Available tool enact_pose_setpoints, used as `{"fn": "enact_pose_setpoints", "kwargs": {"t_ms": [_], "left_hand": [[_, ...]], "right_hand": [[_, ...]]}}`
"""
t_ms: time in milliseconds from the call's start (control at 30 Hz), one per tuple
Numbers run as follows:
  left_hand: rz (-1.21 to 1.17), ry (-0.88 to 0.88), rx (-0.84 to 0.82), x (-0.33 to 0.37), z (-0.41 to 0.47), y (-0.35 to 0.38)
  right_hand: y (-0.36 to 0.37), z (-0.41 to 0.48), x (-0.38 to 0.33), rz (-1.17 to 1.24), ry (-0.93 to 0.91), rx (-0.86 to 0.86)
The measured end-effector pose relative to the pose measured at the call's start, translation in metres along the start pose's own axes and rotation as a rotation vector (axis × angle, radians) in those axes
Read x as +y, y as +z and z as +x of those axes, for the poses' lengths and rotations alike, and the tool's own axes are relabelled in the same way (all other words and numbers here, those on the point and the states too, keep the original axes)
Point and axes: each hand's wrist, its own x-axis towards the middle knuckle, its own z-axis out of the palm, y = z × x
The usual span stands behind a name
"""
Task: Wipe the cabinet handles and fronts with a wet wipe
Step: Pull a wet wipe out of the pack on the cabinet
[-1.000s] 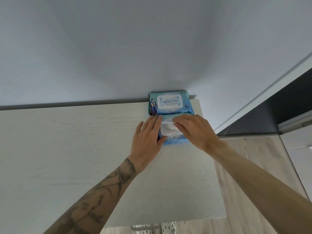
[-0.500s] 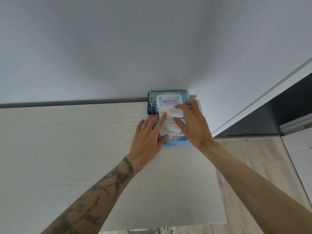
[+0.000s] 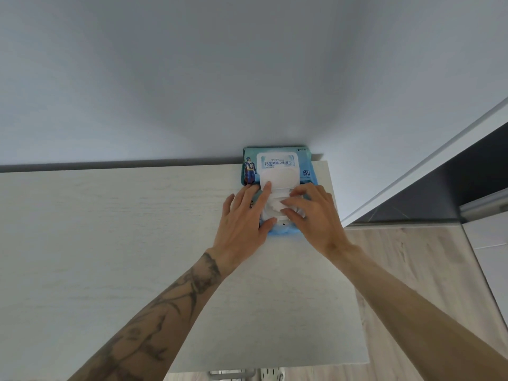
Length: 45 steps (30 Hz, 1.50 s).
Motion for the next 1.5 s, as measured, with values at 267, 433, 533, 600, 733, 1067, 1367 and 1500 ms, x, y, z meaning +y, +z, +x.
{"fn": "enact_pose_setpoints", "kwargs": {"t_ms": [267, 433, 533, 600, 733, 1067, 1367, 1500], "left_hand": [[0.019, -0.029, -0.007, 0.003, 0.004, -0.002], [0.018, -0.029, 0.001, 0.005, 0.002, -0.005], [0.019, -0.031, -0.003, 0.006, 0.003, -0.006], [0.025, -0.030, 0.001, 0.006, 0.003, -0.005], [0.009, -0.024, 0.024, 0.005, 0.004, -0.004], [-0.210, -0.049, 0.086, 0.010, 0.005, -0.007], [-0.514, -0.106, 0.178, 0.015, -0.002, -0.011], [-0.594, -0.112, 0.204, 0.020, -0.007, -0.014]], "right_hand": [[-0.007, 0.004, -0.009, 0.008, -0.023, 0.045], [-0.017, -0.001, -0.016, 0.058, -0.021, 0.043], [-0.021, -0.004, -0.021, 0.085, -0.014, 0.055], [-0.022, -0.004, -0.025, 0.114, -0.010, 0.078], [-0.031, -0.002, -0.032, 0.190, -0.003, 0.196], [-0.067, 0.011, -0.020, 0.181, 0.003, 0.457], [-0.087, 0.005, -0.008, 0.136, 0.131, 0.597], [-0.098, 0.007, -0.007, 0.162, 0.149, 0.641]]}}
